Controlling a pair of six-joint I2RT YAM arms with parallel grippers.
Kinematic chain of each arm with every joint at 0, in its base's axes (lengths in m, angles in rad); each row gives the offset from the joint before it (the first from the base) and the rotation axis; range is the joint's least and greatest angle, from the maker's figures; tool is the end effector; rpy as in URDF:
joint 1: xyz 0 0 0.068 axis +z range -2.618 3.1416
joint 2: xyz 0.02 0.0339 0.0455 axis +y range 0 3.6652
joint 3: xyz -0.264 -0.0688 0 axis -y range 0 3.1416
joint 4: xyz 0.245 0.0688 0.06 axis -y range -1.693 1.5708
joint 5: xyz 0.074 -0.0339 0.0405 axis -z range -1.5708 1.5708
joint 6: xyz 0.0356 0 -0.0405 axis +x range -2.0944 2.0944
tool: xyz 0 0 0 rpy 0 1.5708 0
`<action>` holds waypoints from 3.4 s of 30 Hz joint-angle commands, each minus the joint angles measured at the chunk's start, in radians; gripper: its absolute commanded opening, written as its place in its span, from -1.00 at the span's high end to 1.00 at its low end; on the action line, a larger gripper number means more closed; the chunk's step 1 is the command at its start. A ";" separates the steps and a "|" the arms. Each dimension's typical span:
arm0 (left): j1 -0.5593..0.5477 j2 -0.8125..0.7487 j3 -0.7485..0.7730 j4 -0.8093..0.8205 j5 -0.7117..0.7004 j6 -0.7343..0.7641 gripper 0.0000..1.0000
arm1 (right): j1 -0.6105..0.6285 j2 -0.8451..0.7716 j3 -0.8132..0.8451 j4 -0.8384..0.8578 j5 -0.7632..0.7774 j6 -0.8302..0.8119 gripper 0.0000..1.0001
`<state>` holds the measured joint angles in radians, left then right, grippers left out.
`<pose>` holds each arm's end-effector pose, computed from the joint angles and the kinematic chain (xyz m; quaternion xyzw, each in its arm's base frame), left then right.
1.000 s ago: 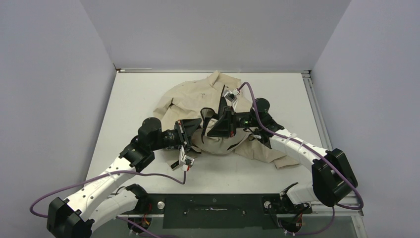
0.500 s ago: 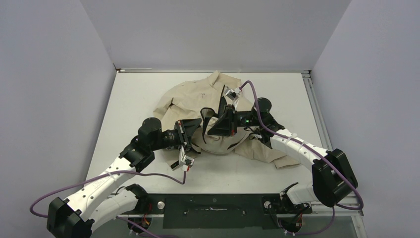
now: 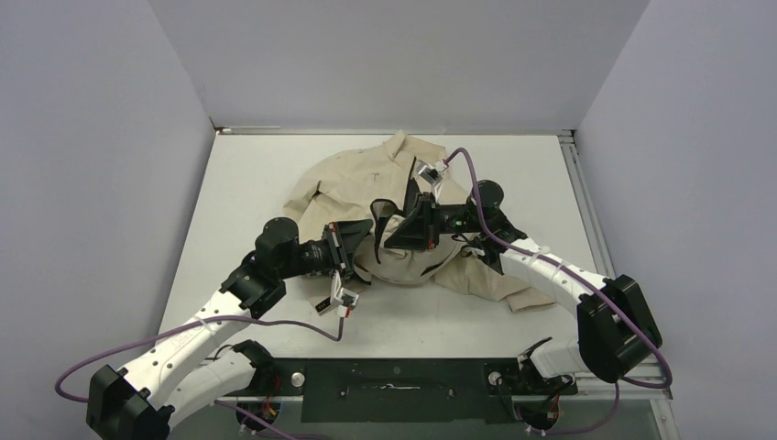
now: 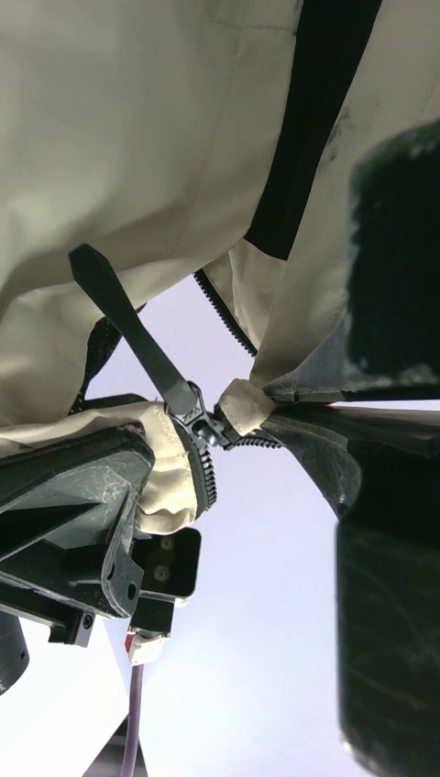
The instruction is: Zip up the jacket
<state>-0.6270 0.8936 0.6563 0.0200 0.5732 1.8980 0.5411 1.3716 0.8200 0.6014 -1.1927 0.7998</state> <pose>0.1573 -0.1378 0.2976 0.7663 0.0582 0.1792 0.6143 0.2357 0.1803 0.2993 -0.3299 0.6180 0.6758 0.2292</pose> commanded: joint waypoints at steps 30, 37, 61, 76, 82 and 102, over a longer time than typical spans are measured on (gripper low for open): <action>-0.004 -0.054 0.061 -0.188 0.093 0.045 1.00 | -0.025 0.049 -0.003 0.244 0.138 0.129 0.89; -0.002 -0.043 0.070 -0.242 0.073 0.082 1.00 | 0.057 0.050 -0.010 0.295 0.069 0.144 0.89; -0.004 -0.042 0.088 -0.342 0.086 0.172 1.00 | 0.053 0.021 0.002 0.037 0.148 0.170 0.89; -0.008 -0.047 0.085 -0.368 0.074 0.192 1.00 | 0.055 -0.040 0.022 -0.203 0.142 0.085 0.89; -0.010 -0.040 0.074 -0.342 0.052 0.173 1.00 | 0.057 -0.051 0.008 -0.140 0.137 0.147 0.89; -0.034 -0.064 0.041 -0.196 -0.006 -0.028 0.15 | 0.054 -0.065 -0.001 -0.129 0.179 0.196 0.89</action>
<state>-0.6441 0.8547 0.6998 -0.2687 0.5835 1.9907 0.5903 1.3529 0.7834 0.4511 -1.0405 1.0248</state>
